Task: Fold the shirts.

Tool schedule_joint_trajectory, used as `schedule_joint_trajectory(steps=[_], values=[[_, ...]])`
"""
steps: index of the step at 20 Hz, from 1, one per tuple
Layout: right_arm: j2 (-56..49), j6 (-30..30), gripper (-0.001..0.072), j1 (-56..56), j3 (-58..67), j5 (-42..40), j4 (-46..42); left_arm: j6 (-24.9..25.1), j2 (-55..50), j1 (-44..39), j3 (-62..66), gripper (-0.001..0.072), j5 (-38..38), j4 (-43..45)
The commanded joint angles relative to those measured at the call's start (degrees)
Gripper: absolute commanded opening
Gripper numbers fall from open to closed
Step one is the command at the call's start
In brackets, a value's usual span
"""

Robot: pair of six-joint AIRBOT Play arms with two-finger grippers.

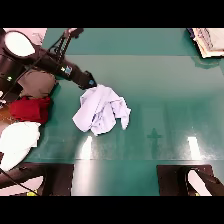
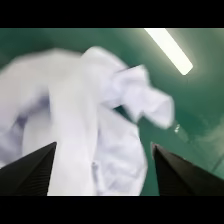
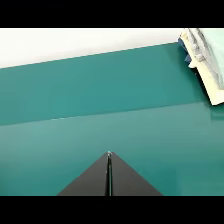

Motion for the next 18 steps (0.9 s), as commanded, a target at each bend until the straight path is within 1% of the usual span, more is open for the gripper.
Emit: schedule_joint_trajectory(steps=[1, 3, 6, 8, 9, 11, 12, 15, 18], values=[[0.2, 0.0, 0.0019, 0.0, 0.0, 1.5, 0.0, -7.3, -0.1, 7.2, -3.0, 0.0711, -4.2, 5.5], [0.2, 0.0, 0.0019, 0.0, 0.0, 1.7, 0.0, -9.7, 4.1, 12.0, -6.8, 0.071, -5.4, 5.4], [0.2, 0.0, 0.0019, 0.0, 0.0, 1.7, 0.0, -11.6, 14.7, 13.7, -23.5, 0.0711, -2.6, 4.8], [-0.5, 0.0, 0.0019, 0.0, 0.0, 1.7, 0.0, -13.3, 21.3, 13.7, -37.1, 0.0711, 1.1, -1.4], [-1.0, 0.0, 0.002, 0.0, 0.0, 2.0, 0.1, -13.7, 23.7, 13.7, -43.7, 0.0711, 3.3, -6.6], [-2.2, 0.0, 0.0019, 0.0, 0.0, 3.5, 1.0, -13.5, 26.0, 13.7, -54.2, 0.0711, 7.5, -17.2], [-3.0, 0.0, 0.0019, 0.0, 0.0, 4.5, 1.6, -12.7, 25.9, 13.2, -58.2, 0.0711, 9.5, -20.4], [-4.5, 0.0, 0.0019, 1.5, 0.0, 5.5, 1.5, -12.5, 25.9, 8.8, -65.1, 0.0711, 18.3, -24.3], [-6.0, 0.0, 0.0019, 4.2, 0.0, 5.5, 1.4, -12.5, 25.9, 4.7, -65.9, 0.0711, 27.1, -28.3]])
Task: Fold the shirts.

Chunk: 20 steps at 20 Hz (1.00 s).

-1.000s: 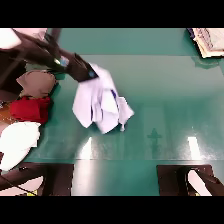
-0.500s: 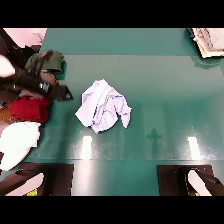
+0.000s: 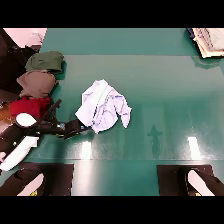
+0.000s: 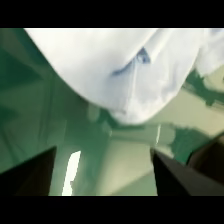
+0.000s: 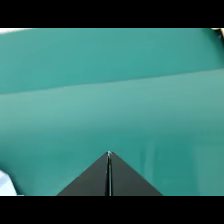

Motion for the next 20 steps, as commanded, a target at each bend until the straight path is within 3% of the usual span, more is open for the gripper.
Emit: schedule_joint_trajectory(steps=[1, 9, 10, 11, 13, 17, 20], values=[[-1.7, 0.0, 0.0019, 3.0, 0.0, 0.7, 0.2, -0.3, 0.4, -4.2, -3.7, 0.0711, 12.3, -6.4], [-3.5, 0.0, 0.0019, 7.7, 0.0, -0.2, -0.3, -0.6, -5.4, -5.8, -3.3, 0.0709, 18.7, -12.5], [-3.5, 0.0, 0.0019, 7.6, 0.0, -0.2, -0.3, -0.6, -5.5, -5.8, -3.3, 0.0622, 19.1, -13.1], [-3.5, 0.0, 0.0019, 7.7, 0.0, -0.2, -0.3, -0.5, -5.5, -5.8, -3.3, 0.0363, 19.5, -14.0], [-3.5, 0.0, 0.0019, 7.7, 0.0, -0.2, -0.3, 3.2, -5.4, -5.8, -2.7, 0.0026, 18.9, -15.6], [-3.6, 0.0, 0.0019, 7.7, 0.0, 1.5, -0.3, 5.4, -4.8, -5.4, 7.3, 0.0024, 11.2, -12.3], [-6.3, 0.0, 0.0019, 7.7, -0.1, 10.8, -0.2, 5.3, -4.8, -2.2, 22.6, 0.0025, 1.8, -2.7]])
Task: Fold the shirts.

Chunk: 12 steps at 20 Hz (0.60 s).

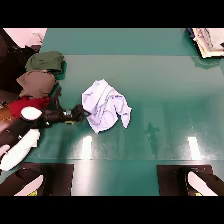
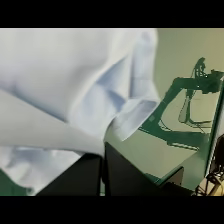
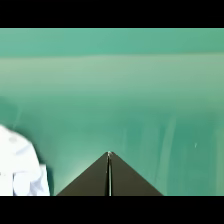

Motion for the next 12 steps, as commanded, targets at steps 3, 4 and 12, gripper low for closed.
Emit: schedule_joint_trajectory(steps=[3, 4, 12], values=[[-6.8, 0.0, 0.0197, 1.1, -3.5, 12.9, 2.6, 0.5, 0.1, 4.9, 26.6, 0.0025, -14.6, 18.5], [-8.4, 0.0, 0.0383, 2.1, -6.8, 11.9, 4.3, 0.4, 0.1, 5.3, 30.9, 0.0025, -15.5, 21.7], [-26.8, -8.3, 0.041, 17.9, -27.2, -11.2, 18.7, -1.6, -0.4, 5.4, 39.4, 0.0025, -18.0, 29.3]])
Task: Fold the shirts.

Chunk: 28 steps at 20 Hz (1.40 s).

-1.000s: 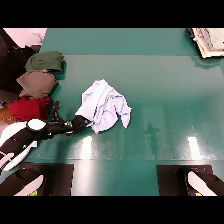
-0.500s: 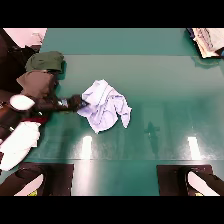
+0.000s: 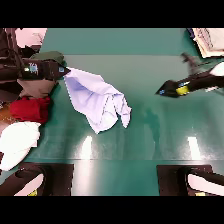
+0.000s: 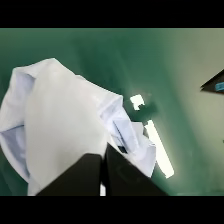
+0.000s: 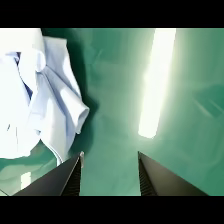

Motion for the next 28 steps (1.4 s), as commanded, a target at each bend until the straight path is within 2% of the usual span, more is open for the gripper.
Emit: schedule_joint_trajectory(steps=[1, 6, 11, 12, 13, 14, 15, 16, 19, 23, 28], values=[[-8.9, -4.8, 0.041, 6.5, -4.3, -10.3, 8.3, -2.0, -0.2, 0.2, 1.9, 0.0026, -2.7, 4.4], [-18.3, -5.2, 0.041, 12.7, 1.0, -9.5, 9.2, -2.3, -0.2, 0.2, 1.9, 0.0025, -3.9, 5.7], [-21.5, -5.2, 0.0407, 17.8, 5.4, -9.8, 9.0, -2.3, -0.2, 0.2, 1.9, 0.0025, -4.5, 5.7], [-21.5, -5.2, 0.0348, 18.0, 5.9, -10.1, 9.0, -2.3, -0.2, 0.2, 1.9, 0.0026, -4.8, 5.7], [-21.4, -5.2, 0.0188, 18.2, 6.6, -9.9, 8.9, -2.3, -0.2, 0.2, 1.9, 0.0026, -5.1, 5.7], [-21.4, -5.2, 0.0156, 18.2, 7.3, -9.4, 8.9, -2.3, -0.2, 0.2, 1.9, 0.0025, -5.4, 5.7], [-21.4, -6.0, 0.0065, 18.1, 8.2, -8.2, 8.6, -2.3, -0.2, 0.2, 1.9, 0.0026, -6.0, 5.7], [-21.4, -6.3, 0.0018, 17.7, 9.4, -6.7, 7.9, -2.3, -0.2, 0.2, 1.9, 0.0026, -6.4, 5.7], [-17.5, -4.2, 0.0017, 15.1, 13.6, -2.5, -1.0, -2.3, 0.0, 0.2, 3.8, 0.0025, -6.1, 6.1], [-4.3, 0.6, 0.0017, 6.9, 18.9, -0.4, -14.5, -2.3, 0.0, 0.2, 15.4, 0.0025, -5.9, 10.0], [8.3, 0.7, 0.0017, -5.7, 26.3, 1.6, -15.3, -2.3, 0.0, 0.2, 28.7, 0.0025, -5.9, 10.0]])
